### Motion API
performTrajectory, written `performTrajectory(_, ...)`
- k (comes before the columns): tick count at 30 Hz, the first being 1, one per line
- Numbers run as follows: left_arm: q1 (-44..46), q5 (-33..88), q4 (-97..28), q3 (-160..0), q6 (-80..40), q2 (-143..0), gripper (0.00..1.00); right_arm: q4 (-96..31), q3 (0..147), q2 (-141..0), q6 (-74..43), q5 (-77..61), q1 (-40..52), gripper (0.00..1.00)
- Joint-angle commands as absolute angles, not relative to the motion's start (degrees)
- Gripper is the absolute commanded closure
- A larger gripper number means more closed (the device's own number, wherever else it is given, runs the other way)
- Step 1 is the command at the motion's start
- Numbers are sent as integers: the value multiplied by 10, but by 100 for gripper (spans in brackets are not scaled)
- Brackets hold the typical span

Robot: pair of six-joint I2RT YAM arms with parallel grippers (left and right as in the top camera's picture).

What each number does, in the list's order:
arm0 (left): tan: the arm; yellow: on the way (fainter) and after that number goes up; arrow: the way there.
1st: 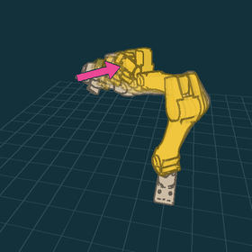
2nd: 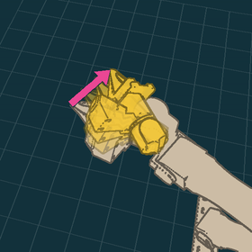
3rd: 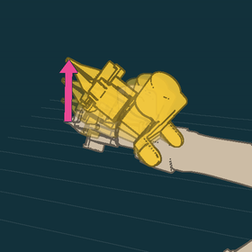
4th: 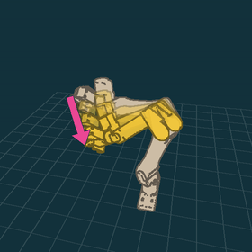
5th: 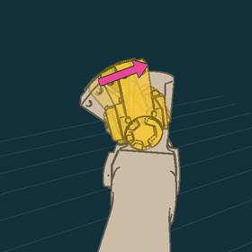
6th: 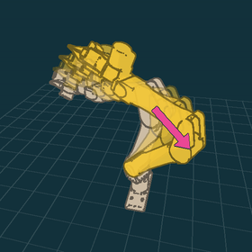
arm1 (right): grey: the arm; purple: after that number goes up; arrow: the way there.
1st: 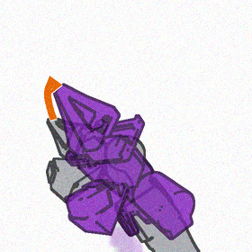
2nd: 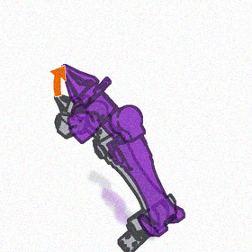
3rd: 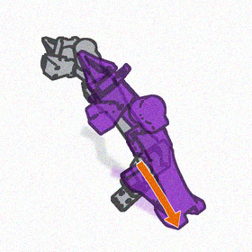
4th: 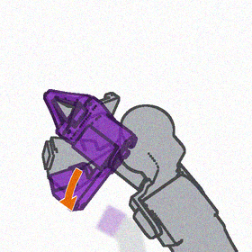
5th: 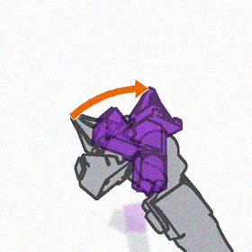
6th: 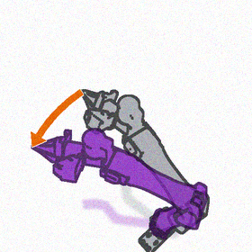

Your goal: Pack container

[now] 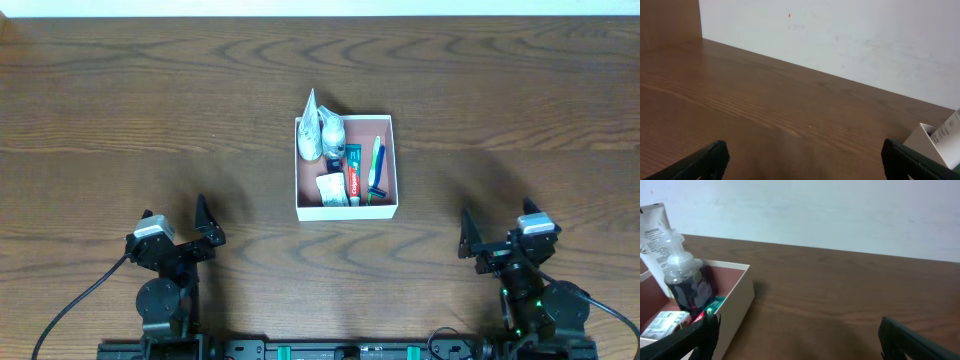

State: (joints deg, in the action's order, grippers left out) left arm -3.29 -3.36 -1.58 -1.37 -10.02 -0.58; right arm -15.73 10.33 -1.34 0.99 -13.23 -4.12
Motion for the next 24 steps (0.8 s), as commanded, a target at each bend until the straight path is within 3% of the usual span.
performTrajectory(1, -35, -38, -38, -2, -88, -3, 2, -135, 81, -3, 22, -144, -29, 1)
performTrajectory(17, -35, -38, -38, -2, -88, -3, 2, -28, 3, -3, 22, -139, 5, 1)
performTrajectory(24, -35, -38, -38, -2, -88, -3, 2, -34, 3, -3, -41, -70, 12, 1)
